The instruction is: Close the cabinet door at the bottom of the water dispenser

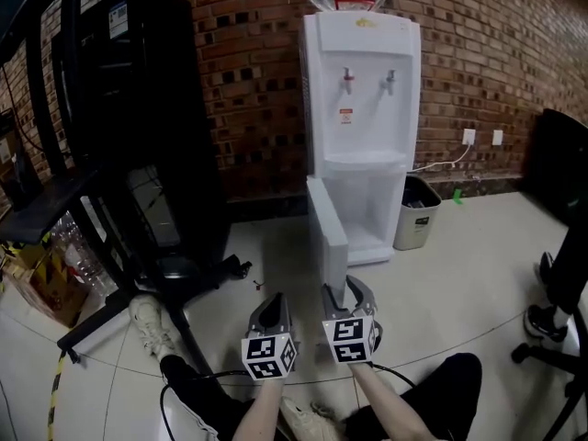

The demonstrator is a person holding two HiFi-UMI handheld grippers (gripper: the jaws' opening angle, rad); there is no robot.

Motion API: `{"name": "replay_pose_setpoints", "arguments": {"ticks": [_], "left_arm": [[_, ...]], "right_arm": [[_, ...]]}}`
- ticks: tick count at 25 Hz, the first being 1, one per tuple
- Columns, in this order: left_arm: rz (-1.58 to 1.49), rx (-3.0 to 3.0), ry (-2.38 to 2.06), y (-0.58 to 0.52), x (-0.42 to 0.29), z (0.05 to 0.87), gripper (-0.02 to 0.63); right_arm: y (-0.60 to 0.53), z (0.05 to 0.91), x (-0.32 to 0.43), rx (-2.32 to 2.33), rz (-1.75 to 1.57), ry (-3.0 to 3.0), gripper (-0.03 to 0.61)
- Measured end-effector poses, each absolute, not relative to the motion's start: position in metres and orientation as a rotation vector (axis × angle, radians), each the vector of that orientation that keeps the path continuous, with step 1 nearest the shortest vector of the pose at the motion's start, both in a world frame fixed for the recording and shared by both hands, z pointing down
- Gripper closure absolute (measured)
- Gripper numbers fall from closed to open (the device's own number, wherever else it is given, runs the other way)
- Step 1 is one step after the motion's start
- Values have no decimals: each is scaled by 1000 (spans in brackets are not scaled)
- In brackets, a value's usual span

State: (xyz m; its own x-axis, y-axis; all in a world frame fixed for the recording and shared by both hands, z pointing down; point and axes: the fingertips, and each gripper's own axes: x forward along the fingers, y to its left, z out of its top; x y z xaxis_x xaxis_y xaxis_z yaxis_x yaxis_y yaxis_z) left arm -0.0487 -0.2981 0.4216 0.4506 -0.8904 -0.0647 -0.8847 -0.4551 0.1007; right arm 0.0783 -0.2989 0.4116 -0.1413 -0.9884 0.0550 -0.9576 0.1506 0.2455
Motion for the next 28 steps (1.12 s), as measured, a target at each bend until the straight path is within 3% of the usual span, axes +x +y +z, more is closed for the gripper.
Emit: {"name": "replay_pose_setpoints", "arguments": {"ticks": [15,20,28], "left_arm": [[-130,2620,-1618,-297,-47,431,601],[-142,2600,-1624,-299,-48,432,601],[-129,2580,-1628,-303,-48,438,601]], "right_arm": [[-300,413,165,2146,-92,-1999,387],[-304,415,189,2172,-72,-1934,434],[-313,415,211,2191,-65,-1904,457]]}}
